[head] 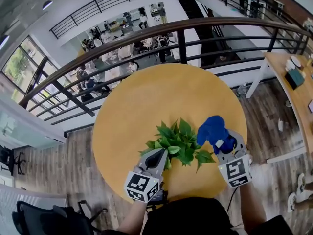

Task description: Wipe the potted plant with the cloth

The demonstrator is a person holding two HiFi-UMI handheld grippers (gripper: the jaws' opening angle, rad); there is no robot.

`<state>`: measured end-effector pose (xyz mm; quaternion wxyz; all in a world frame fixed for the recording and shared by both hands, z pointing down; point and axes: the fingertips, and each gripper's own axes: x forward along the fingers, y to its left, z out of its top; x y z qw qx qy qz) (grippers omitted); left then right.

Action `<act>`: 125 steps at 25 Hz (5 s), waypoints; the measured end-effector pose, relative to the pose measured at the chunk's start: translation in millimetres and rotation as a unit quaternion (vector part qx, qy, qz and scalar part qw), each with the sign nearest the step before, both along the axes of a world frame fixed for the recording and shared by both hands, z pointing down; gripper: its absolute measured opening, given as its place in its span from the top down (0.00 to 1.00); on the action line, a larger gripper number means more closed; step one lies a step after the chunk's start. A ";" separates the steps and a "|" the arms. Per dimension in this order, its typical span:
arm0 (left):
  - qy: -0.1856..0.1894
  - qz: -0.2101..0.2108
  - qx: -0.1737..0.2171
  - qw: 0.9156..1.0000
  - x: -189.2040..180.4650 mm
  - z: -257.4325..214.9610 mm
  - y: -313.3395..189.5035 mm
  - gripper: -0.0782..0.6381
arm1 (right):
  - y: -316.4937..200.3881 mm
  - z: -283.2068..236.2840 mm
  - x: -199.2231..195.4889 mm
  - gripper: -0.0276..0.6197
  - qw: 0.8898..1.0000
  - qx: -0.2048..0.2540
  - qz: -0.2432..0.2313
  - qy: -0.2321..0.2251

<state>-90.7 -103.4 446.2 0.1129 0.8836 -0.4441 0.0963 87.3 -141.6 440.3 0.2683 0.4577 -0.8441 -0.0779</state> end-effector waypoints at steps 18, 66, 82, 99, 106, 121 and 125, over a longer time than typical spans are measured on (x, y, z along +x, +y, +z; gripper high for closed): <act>0.000 -0.010 -0.003 1.000 -3.4 1.2 -2.0 0.89 | -49.9 21.1 40.0 0.72 0.990 0.004 0.061 0.127; -0.005 -0.010 -0.010 1.000 -5.7 8.5 -5.4 0.89 | -36.7 104.7 15.1 0.72 0.976 -0.107 -0.028 0.187; -0.001 -0.014 -0.010 1.000 -5.4 7.3 -3.4 0.89 | -40.3 -16.9 -125.9 0.72 0.976 0.017 -0.208 0.060; 0.004 -0.007 -0.011 1.000 -7.1 6.7 -6.8 0.89 | -96.7 62.6 14.0 0.71 0.984 -0.071 -0.003 0.163; 0.003 -0.010 -0.011 1.000 -3.8 6.0 -5.2 0.89 | -58.9 -11.4 -1.2 0.72 0.996 0.045 -0.011 0.075; 0.002 -0.009 -0.008 1.000 -3.6 6.6 -4.2 0.89 | 51.4 18.5 -51.9 0.72 0.986 -0.019 -0.127 0.102; 0.001 -0.005 -0.008 1.000 -4.9 7.8 -3.9 0.89 | 50.1 39.7 -10.8 0.72 0.983 -0.021 -0.078 0.167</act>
